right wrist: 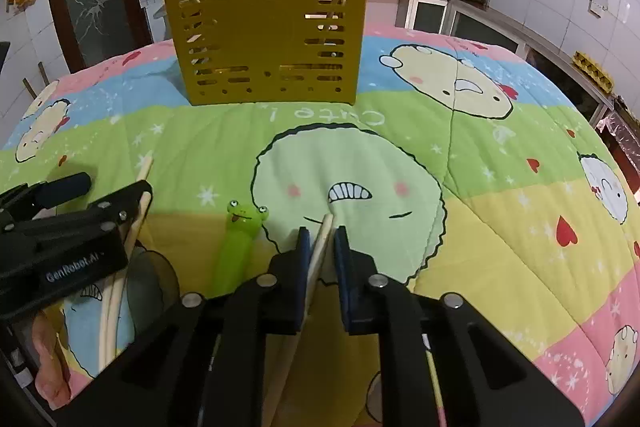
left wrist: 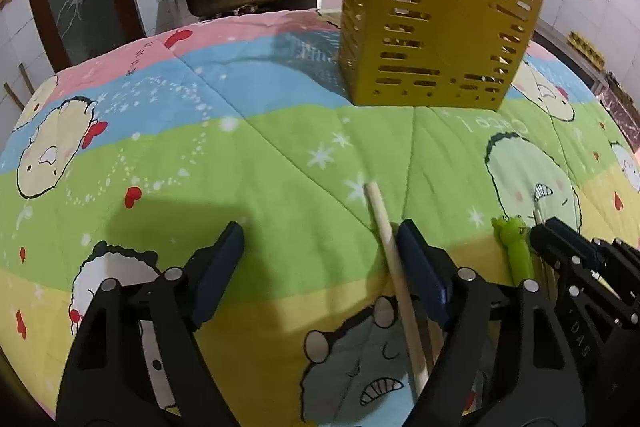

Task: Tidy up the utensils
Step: 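Close the left tool on a wooden chopstick while the right tool grasps another, then lift the left tool's chopstick over the yellow holder while the right tool carries its own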

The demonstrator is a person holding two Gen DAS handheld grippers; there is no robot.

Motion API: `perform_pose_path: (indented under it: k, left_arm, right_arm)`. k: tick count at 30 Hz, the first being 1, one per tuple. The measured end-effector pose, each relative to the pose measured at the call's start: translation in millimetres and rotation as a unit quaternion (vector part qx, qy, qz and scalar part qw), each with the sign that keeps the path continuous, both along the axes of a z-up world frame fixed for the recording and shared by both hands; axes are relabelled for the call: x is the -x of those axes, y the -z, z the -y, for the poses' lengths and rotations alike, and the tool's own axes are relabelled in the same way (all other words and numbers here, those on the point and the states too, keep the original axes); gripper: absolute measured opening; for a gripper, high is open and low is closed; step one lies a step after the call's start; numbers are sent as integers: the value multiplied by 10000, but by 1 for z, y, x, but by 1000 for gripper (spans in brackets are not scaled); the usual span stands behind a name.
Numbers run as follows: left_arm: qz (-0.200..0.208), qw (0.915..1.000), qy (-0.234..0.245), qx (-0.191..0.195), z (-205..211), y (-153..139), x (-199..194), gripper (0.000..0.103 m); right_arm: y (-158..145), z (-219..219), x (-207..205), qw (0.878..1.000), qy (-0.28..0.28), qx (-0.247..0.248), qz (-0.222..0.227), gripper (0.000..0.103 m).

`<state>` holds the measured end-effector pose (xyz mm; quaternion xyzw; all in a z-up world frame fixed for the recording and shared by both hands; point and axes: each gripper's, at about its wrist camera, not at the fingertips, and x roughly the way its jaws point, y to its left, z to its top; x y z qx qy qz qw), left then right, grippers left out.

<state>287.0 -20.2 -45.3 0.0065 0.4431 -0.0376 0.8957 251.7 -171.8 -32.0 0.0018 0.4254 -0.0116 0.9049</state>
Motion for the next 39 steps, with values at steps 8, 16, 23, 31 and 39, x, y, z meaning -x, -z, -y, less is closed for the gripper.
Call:
perform_pose_path:
  k: [8,16,23,31,39]
  left_arm:
    - [-73,9998,189,-68,15,-3,0,39]
    - [-198,9996,215,2,24,-5,-11,13]
    - [-130,9996,228,48,22,-7,-10,9]
    - [169,9991,331,198,22,-31,0,5]
    - [856,9948,374,416,19,-79,19,5]
  right_arm:
    - [0,2,-4,10000,23,-75,-9,10]
    - [-1,6,-11,9998,76,-185,-70,7]
    - [-13,12,-10,9993,89,-350,0,6]
    - [-38,28,-6,9974,176,-636,302,6]
    - [-68,51,3,9930,353,-809,781,6]
